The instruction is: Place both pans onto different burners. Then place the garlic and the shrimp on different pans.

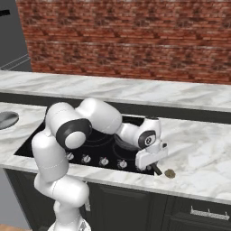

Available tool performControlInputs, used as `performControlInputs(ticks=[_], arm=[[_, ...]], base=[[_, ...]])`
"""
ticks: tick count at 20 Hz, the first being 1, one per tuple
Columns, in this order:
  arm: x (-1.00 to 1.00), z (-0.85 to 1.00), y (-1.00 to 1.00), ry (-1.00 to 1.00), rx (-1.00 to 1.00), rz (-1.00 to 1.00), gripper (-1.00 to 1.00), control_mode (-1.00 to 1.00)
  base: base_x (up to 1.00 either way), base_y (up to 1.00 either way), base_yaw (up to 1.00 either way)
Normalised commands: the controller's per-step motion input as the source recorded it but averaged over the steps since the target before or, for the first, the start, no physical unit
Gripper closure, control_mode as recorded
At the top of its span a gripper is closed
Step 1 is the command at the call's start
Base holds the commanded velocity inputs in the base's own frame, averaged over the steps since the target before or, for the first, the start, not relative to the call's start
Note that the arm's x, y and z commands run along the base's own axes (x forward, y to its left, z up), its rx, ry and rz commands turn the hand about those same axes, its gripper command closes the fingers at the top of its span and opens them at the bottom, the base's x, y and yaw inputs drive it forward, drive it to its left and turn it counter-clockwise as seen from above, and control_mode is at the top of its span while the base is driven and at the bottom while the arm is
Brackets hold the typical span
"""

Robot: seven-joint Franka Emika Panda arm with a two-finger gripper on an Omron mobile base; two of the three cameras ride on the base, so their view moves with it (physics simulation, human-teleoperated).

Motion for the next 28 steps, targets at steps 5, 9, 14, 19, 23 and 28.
performControlInputs(ticks=[5,9,14,19,23,28], arm=[[0.0,-0.11,-0.04,0.0,0.0,0.0,1.0,-1.0],[-0.08,0.0,-0.26,0.01,0.0,0.0,1.0,-1.0],[-0.22,0.0,-0.26,0.02,0.0,0.0,1.0,-1.0],[-0.15,-0.02,-0.02,0.03,0.0,0.0,1.0,-1.0],[-0.01,-0.03,0.04,0.01,0.0,0.0,1.0,-1.0],[0.0,0.0,0.05,0.03,0.0,0.0,-1.0,-1.0]], base=[[0.0,0.0,0.0],[0.0,0.0,0.0],[0.0,0.0,0.0],[0.0,0.0,0.0],[0.0,0.0,0.0],[0.0,0.0,0.0]])
